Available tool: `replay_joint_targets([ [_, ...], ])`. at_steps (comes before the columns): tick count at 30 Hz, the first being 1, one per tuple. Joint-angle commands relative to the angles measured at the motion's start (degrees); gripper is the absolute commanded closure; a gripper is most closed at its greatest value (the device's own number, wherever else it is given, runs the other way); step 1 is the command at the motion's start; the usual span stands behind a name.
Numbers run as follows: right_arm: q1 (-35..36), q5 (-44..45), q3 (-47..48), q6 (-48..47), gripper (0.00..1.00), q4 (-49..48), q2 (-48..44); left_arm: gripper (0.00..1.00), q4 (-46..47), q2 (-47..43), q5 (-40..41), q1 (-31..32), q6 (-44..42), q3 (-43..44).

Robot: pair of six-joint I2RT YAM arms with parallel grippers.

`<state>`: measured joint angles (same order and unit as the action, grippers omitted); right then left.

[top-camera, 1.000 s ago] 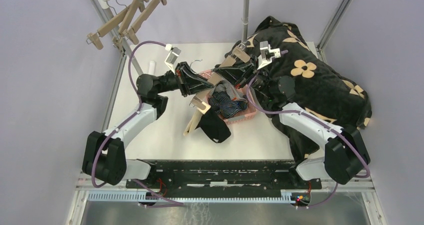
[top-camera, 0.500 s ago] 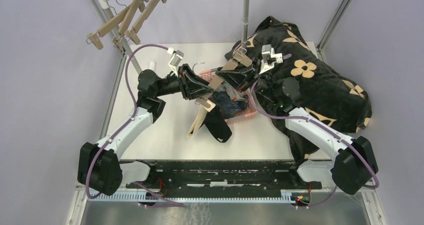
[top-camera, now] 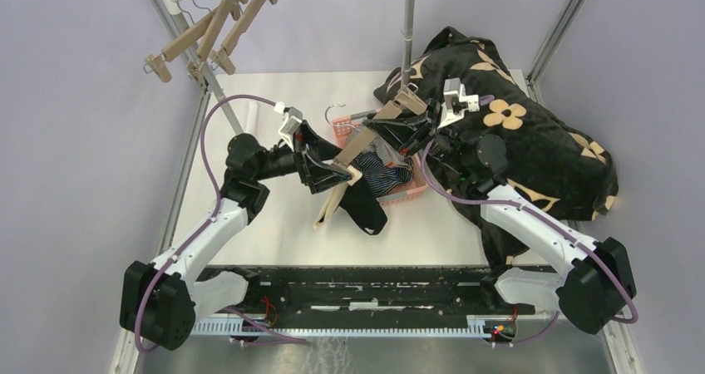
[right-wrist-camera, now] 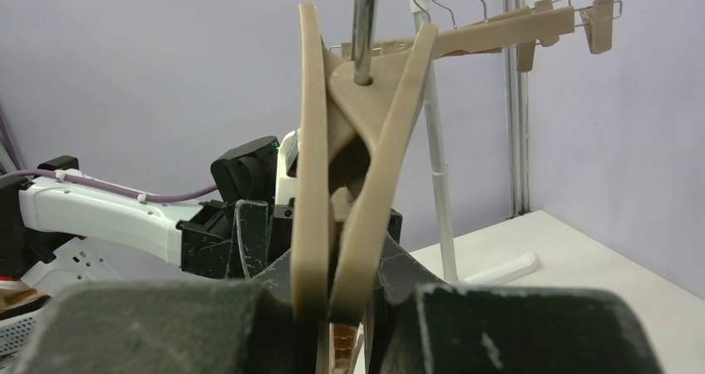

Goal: Remove the underwear clipped to the hanger

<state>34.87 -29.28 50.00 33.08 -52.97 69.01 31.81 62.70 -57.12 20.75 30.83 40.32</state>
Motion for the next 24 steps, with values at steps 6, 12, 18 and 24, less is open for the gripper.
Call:
replay_joint_targets([
  [6,-0.1,0.2,0.5,0.7,0.99,-3.8,-2.2,0.21,3.7,0.6,-0.6,-0.1,-3.0,0.8],
  [12,0.0,1.3,0.4,0.0,0.99,-3.2,-2.1,0.97,4.0,0.6,-1.0,-0.1,-3.1,0.9],
  [18,0.0,1.1,0.4,0.1,0.99,-3.2,-1.9,0.41,4.4,-0.4,-0.4,-0.1,-2.5,2.0],
  [24,0.0,1.1,0.5,0.6,0.99,-3.3,-1.7,0.50,6.6,-0.4,-0.7,-0.1,-1.0,3.8],
])
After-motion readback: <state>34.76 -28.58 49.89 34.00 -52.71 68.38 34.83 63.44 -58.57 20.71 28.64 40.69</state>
